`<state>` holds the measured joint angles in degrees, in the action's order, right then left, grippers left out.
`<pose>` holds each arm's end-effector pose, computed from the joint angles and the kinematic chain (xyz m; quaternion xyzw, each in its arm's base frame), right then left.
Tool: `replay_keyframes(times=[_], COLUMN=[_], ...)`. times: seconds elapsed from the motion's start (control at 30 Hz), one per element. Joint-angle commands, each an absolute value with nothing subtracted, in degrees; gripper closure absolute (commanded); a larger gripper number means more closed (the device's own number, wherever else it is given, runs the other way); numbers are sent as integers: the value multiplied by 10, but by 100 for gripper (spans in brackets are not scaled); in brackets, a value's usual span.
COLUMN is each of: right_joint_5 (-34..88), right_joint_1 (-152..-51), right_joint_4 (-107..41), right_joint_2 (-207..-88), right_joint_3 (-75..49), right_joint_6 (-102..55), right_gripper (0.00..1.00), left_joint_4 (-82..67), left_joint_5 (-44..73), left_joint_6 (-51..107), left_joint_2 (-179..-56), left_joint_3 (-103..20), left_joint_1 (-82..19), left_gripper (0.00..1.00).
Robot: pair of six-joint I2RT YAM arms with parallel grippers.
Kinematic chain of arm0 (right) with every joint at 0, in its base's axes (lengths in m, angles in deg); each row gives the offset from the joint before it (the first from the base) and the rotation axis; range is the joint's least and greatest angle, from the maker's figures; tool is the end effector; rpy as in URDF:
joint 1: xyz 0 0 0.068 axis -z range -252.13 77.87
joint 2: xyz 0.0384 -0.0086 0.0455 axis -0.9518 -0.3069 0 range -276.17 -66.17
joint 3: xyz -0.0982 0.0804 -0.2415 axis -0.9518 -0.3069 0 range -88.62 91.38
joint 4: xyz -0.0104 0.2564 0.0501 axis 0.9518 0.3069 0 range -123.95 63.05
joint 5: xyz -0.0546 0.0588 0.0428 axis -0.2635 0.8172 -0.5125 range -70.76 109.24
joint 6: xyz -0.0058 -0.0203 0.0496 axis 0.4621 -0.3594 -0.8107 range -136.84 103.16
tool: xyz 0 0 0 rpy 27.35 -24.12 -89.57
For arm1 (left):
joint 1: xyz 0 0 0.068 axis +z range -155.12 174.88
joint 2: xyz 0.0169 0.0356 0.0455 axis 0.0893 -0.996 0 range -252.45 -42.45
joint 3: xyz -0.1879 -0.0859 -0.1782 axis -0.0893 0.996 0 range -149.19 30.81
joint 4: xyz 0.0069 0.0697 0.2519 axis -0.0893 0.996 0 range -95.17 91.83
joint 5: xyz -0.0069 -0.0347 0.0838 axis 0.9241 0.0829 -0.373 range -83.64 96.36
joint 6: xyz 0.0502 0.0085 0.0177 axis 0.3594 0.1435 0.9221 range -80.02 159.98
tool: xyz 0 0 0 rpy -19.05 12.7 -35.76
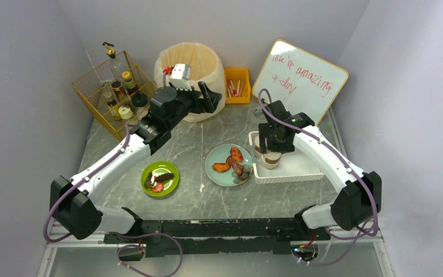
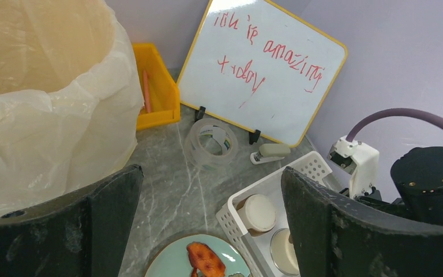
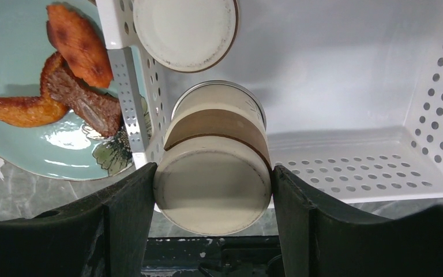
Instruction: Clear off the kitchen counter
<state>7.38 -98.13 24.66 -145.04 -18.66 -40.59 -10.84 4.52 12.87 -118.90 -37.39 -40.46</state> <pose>0.2387 0.1082 0.2933 0.0010 0.9758 -0.0104 0.2185 0.2607 -0.1833 0.3895 0.0408 0.7217 -0.3482 0.5969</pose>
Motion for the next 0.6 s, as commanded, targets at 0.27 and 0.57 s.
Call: replay_keyframes(times=[0.27, 0.57], right_joint_5=[109, 126], right_joint_1=[-983, -984], right_joint_4=[210, 169], right_joint_2=[-1456, -1473], right_joint_3=[-221, -253], right_joint_6=[-396, -392], right_gripper=[100, 96], left_joint_4=[-116, -110], left_joint_5=[43, 34], left_joint_6=[125, 126], left_joint_2=[-1187, -1179], left_joint_3=[-393, -388], left_joint_1=[-402, -402], left_gripper=[7, 7])
